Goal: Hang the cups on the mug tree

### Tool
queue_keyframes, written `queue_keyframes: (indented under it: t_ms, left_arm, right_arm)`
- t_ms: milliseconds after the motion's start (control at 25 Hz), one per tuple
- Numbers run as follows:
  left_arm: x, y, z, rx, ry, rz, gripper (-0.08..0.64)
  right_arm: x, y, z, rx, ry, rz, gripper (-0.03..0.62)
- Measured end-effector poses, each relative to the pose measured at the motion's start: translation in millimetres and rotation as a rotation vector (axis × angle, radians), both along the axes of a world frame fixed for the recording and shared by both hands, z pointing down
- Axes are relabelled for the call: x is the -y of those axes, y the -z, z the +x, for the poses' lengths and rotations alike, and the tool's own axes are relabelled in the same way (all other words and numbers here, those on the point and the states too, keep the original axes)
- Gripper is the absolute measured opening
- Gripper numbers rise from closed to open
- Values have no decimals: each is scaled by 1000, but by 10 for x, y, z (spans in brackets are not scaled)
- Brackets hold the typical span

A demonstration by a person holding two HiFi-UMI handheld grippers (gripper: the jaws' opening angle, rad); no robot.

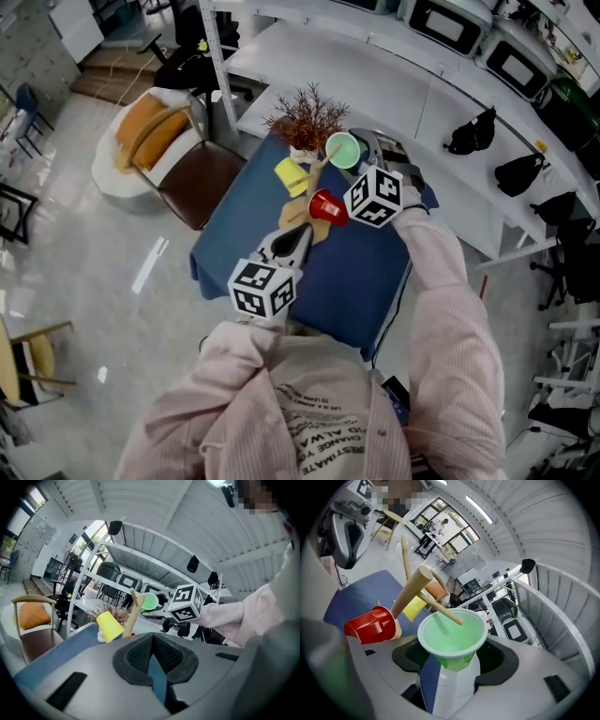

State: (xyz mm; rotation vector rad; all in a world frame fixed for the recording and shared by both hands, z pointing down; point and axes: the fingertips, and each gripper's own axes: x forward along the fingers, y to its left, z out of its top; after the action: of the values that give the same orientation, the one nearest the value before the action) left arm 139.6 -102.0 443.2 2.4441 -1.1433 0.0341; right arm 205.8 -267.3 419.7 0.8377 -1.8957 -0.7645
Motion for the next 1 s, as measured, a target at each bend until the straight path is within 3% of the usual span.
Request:
queue_keyframes:
  t_ms: [720,1000]
  left_arm:
    - [1,-21,-7,-14,17,-10,-2]
    - [-5,-11,-26,-17,25,-10,-2]
  right_arm:
    - [-194,35,-306,-275,209,161,298]
    - [-295,-28,-358,-338,259,183,299]
